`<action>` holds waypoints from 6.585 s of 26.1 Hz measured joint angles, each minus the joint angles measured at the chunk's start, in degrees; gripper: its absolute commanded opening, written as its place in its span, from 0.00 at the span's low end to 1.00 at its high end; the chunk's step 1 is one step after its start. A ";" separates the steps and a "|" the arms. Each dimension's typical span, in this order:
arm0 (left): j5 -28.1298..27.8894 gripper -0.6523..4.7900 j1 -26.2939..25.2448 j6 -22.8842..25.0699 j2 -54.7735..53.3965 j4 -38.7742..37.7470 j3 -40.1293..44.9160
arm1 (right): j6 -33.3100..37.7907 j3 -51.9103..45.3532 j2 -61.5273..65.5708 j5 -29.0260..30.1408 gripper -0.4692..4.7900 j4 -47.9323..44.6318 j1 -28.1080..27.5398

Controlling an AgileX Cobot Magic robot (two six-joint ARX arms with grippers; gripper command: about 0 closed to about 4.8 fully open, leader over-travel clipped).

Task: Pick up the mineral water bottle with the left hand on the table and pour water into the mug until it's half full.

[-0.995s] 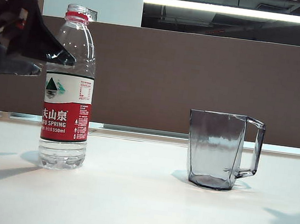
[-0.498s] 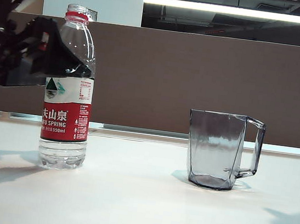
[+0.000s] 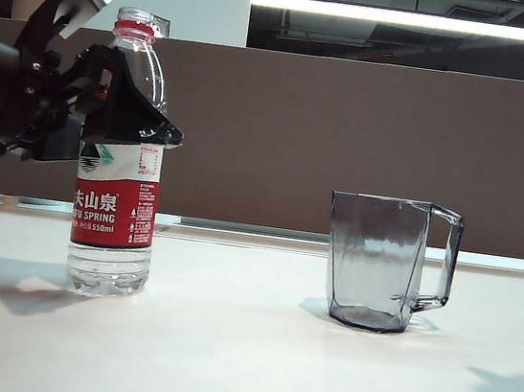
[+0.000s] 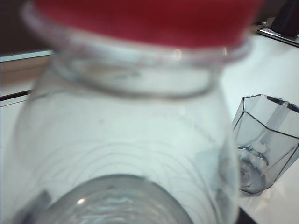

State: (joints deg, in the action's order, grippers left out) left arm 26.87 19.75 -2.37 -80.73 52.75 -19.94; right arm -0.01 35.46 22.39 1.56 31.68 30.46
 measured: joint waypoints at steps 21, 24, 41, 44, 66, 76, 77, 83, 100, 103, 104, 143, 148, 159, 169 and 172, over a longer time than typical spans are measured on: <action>0.00 1.00 0.00 0.00 -3.78 0.57 -3.04 | 0.00 0.00 0.00 0.00 0.09 0.39 0.00; 0.66 0.79 0.00 0.00 -3.78 0.57 -3.04 | 0.00 0.00 0.00 0.00 0.09 0.39 0.00; 2.49 0.51 0.00 0.09 -3.78 0.17 -3.08 | 0.00 0.00 0.00 0.00 0.09 0.39 0.00; 2.49 0.51 0.00 0.09 -3.78 0.17 -3.08 | 0.00 0.00 0.00 0.00 0.09 0.39 0.00; -16.83 0.51 10.23 2.95 -4.09 -22.47 -16.70 | 0.00 0.00 0.00 0.00 0.09 0.39 0.02; -26.16 0.51 11.82 10.78 -4.72 -29.86 -21.62 | 0.00 0.00 0.00 0.00 0.09 0.81 0.02; -26.56 0.51 12.39 11.37 -4.90 -29.86 -21.66 | 0.00 0.00 0.00 0.00 0.09 0.79 0.00; -27.10 0.51 17.22 13.31 -6.62 -30.32 -22.93 | 0.00 0.00 0.00 0.00 0.09 0.79 0.02; -30.56 0.51 23.30 24.98 -15.54 -33.38 -34.49 | 0.00 0.00 0.00 0.02 0.09 0.79 0.02; -31.98 0.51 24.79 29.05 -16.87 -34.05 -34.47 | 0.00 0.00 0.00 -0.02 0.09 0.81 0.00; -32.74 0.51 25.18 30.08 -17.18 -34.16 -34.49 | 0.00 0.00 0.00 0.02 0.09 0.79 0.00; -44.57 0.51 27.30 51.25 -19.56 -38.95 -40.76 | 0.00 0.00 0.00 0.00 0.09 0.81 0.00; -44.50 0.51 27.30 55.39 -19.56 -39.80 -40.76 | 0.00 0.00 0.00 0.00 0.09 0.81 0.00; -45.99 0.51 28.15 59.89 -19.56 -39.91 -40.79 | 0.00 0.00 0.00 0.00 0.09 0.79 0.00; -47.56 0.51 28.79 64.48 -19.56 -39.91 -40.79 | 0.00 0.00 0.00 0.00 0.09 0.79 0.00; -48.37 0.51 28.76 65.59 -19.56 -39.91 -40.79 | 0.00 0.00 0.00 0.00 0.09 0.79 0.00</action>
State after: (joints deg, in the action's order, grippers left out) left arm -21.50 48.51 63.22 -100.29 12.84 -60.73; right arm -0.01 35.46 22.39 1.56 32.47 30.46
